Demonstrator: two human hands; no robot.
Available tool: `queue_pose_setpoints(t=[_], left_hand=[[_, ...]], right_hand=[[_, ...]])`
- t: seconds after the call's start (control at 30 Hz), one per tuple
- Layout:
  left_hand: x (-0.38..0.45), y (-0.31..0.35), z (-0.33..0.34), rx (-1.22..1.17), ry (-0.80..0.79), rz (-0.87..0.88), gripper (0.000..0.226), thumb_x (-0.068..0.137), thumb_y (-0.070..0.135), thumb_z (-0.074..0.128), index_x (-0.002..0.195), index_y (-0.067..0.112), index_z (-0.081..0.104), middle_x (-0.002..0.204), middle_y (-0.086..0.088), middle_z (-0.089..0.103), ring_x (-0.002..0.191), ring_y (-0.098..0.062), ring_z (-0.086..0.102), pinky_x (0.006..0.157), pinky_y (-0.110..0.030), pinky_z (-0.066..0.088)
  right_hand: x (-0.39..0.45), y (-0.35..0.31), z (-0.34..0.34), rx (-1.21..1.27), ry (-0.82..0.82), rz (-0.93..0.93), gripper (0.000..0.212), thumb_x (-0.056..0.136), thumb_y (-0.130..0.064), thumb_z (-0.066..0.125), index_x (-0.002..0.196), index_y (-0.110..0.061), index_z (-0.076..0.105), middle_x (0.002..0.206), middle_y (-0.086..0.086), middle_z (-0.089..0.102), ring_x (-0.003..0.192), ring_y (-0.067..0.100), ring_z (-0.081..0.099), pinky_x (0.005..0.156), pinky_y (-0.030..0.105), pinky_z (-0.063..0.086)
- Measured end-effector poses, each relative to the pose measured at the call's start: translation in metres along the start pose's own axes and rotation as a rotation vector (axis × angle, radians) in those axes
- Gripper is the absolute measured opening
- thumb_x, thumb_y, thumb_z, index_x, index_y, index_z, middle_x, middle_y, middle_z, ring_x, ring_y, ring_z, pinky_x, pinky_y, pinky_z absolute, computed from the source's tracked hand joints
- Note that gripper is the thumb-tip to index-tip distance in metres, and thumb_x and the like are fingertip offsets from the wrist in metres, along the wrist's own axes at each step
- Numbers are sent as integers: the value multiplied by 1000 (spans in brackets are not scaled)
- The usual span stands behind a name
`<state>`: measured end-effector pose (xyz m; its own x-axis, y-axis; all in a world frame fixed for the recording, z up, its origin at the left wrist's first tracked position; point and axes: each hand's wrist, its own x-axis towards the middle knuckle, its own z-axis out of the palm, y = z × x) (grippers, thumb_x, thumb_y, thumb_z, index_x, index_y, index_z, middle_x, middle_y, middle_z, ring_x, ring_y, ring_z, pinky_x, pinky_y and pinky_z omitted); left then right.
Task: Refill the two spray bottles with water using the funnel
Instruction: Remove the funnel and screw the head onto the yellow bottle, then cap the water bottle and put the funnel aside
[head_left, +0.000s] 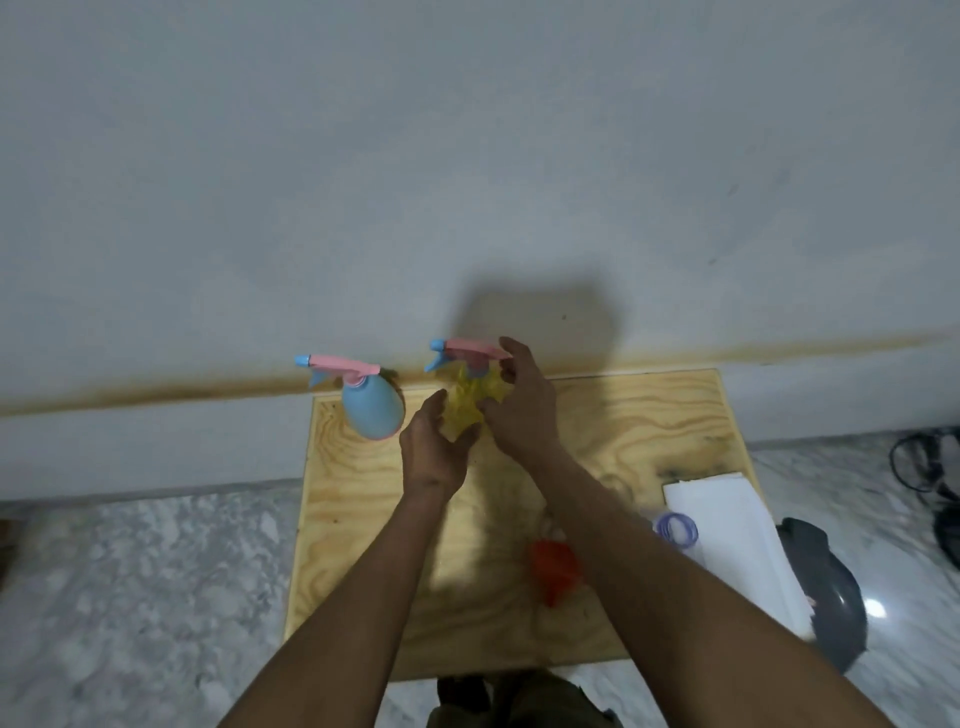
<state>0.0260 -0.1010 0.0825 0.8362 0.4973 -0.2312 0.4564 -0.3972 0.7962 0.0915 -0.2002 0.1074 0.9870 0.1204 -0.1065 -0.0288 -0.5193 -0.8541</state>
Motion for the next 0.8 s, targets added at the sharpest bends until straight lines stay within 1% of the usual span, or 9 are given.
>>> queue_pose_setpoints(t=[0.1, 0.17, 0.27, 0.33, 0.4, 0.5, 0.6, 0.7, 0.8], left_hand=[[-34, -18, -13, 6, -5, -12, 62, 83, 20, 81, 138, 10, 55, 123, -5, 67, 108, -23, 65, 83, -24, 44], [-58, -33, -20, 17, -4, -9, 58, 83, 21, 81, 135, 10, 58, 122, -4, 68, 104, -20, 66, 82, -23, 44], [-94, -56, -24, 31, -3, -18, 48, 83, 19, 80, 128, 11, 63, 119, -3, 71, 96, -17, 68, 79, -22, 45], [-118, -69, -20, 21, -18, -39, 44, 84, 17, 79, 126, 10, 64, 118, -2, 71, 92, -14, 67, 75, -21, 44], [-142, -77, -12, -4, -45, -53, 42, 86, 16, 77, 126, 9, 64, 118, -4, 71, 90, -14, 66, 70, -15, 42], [-177, -75, 5, -4, -92, -25, 41, 88, 15, 74, 127, 10, 64, 120, -4, 70, 91, -13, 66, 68, -8, 40], [-199, -59, 26, -46, -121, 17, 45, 87, 17, 75, 129, 13, 62, 120, -3, 69, 99, -14, 67, 79, -22, 48], [-206, -29, 47, -79, -106, 79, 57, 83, 28, 79, 134, 14, 58, 123, -2, 67, 109, -18, 65, 89, -32, 51], [-206, 5, 68, -99, -81, 157, 70, 81, 36, 81, 141, 16, 52, 134, -3, 60, 118, -19, 60, 94, -34, 50]], right_hand=[[-33, -4, -7, 39, 65, 38, 66, 75, -3, 70, 136, -17, 49, 108, 0, 62, 101, 18, 61, 88, 29, 49], [-60, -6, -11, 82, 107, 56, 57, 77, -4, 69, 130, -18, 53, 101, -3, 61, 94, 16, 62, 86, 31, 51], [-109, -2, -16, 158, 126, 43, 44, 80, -5, 69, 120, -20, 59, 89, -6, 63, 78, 4, 62, 74, 16, 49], [-148, 11, -24, 179, 103, 38, 35, 81, -5, 71, 113, -18, 64, 87, -5, 66, 74, -1, 61, 70, 8, 47], [-186, 32, -38, 191, 79, 76, 28, 81, -4, 71, 107, -15, 68, 89, -3, 69, 76, 2, 63, 71, 10, 48], [-227, 79, -70, 99, 137, 157, 17, 81, -7, 73, 96, -17, 72, 84, -8, 72, 76, 2, 67, 72, 15, 51], [-237, 122, -104, -38, 182, 275, 11, 85, -12, 72, 95, -17, 72, 84, -7, 72, 79, 8, 68, 73, 21, 52], [-227, 152, -129, -137, 234, 345, 16, 87, -8, 67, 101, -12, 73, 92, 4, 75, 85, 18, 68, 66, 17, 41], [-212, 175, -142, -185, 216, 341, 21, 88, -6, 63, 107, -7, 71, 99, 11, 75, 93, 27, 68, 76, 22, 40]])
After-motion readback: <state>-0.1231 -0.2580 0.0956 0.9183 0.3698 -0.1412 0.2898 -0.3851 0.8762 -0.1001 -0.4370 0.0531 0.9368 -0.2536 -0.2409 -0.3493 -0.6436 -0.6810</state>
